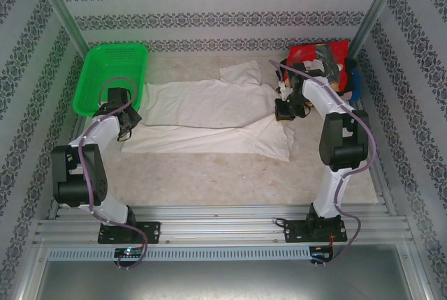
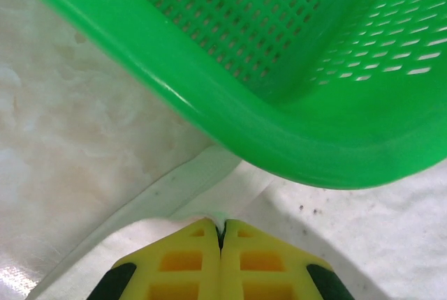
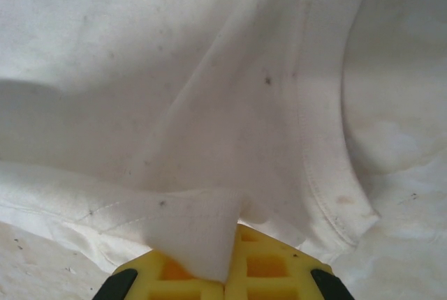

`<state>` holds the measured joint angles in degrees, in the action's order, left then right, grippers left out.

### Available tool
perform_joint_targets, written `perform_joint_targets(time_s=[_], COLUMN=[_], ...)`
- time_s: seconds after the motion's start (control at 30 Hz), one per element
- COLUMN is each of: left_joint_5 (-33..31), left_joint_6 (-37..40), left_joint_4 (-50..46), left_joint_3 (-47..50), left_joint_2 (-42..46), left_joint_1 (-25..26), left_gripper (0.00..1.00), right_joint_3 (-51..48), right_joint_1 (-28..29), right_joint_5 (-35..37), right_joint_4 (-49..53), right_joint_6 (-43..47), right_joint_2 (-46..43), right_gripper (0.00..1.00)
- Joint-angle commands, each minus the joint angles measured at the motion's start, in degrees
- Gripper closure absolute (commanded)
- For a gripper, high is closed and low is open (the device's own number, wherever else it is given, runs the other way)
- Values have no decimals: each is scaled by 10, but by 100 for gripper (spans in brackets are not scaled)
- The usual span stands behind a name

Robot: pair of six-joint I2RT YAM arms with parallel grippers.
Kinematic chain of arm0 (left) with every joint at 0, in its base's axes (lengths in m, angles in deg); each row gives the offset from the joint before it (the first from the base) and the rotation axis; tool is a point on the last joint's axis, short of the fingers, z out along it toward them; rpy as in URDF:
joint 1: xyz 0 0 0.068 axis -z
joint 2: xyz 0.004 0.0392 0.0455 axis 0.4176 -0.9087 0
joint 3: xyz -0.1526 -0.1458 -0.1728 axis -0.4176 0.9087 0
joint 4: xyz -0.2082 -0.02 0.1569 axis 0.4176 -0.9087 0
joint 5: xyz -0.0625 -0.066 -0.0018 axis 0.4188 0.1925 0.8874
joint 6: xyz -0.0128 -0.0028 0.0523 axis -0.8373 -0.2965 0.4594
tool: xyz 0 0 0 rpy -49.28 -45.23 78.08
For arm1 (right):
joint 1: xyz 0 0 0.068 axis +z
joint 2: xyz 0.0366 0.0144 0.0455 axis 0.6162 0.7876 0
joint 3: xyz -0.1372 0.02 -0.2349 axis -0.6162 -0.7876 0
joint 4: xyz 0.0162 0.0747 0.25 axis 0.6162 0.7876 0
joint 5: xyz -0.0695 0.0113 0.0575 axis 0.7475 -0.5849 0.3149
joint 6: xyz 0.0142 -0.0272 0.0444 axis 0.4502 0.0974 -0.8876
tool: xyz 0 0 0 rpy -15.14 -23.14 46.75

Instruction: Fold and stack the t-shirts

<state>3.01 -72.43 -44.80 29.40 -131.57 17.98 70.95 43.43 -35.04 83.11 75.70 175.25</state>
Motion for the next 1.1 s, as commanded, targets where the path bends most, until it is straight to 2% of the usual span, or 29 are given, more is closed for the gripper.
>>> perform_joint_targets(time_s=[0.0, 0.17, 0.2, 0.3, 0.37, 0.43, 0.7, 0.9, 0.93, 1.07], left_joint_5=[-6, -3, -2, 4, 7, 17, 33, 49, 50, 36], left_joint_6=[12, 13, 13, 8, 3, -3, -30, -30, -27, 6], left_joint_4=[19, 20, 20, 22, 19, 15, -6, -30, -34, -54], left_joint_3=[-14, -22, -23, -26, -29, -32, -18, -6, -4, -5], left_joint_2=[-11, -21, -23, -23, -23, -19, 31, 93, 103, 127], left_joint_1=[6, 6, 6, 6, 6, 6, 9, 16, 23, 74], left_gripper=[100, 100, 97, 81, 61, 49, 32, 23, 14, 11], right_joint_3=[22, 31, 33, 44, 53, 65, 88, -7, -31, -125], right_joint_1=[2, 7, 8, 10, 12, 13, -1, 0, 2, 23], right_joint_5=[16, 15, 15, 11, 8, 3, -2, -48, -69, -166], right_joint_4=[12, 11, 11, 11, 11, 10, -11, -20, -28, -105], right_joint_6=[9, 10, 9, 7, 5, -2, -51, -101, -117, -210], right_joint_2=[15, 26, 29, 39, 45, 52, 31, -71, -86, -117], right_gripper=[94, 92, 92, 88, 84, 76, 57, 49, 48, 47])
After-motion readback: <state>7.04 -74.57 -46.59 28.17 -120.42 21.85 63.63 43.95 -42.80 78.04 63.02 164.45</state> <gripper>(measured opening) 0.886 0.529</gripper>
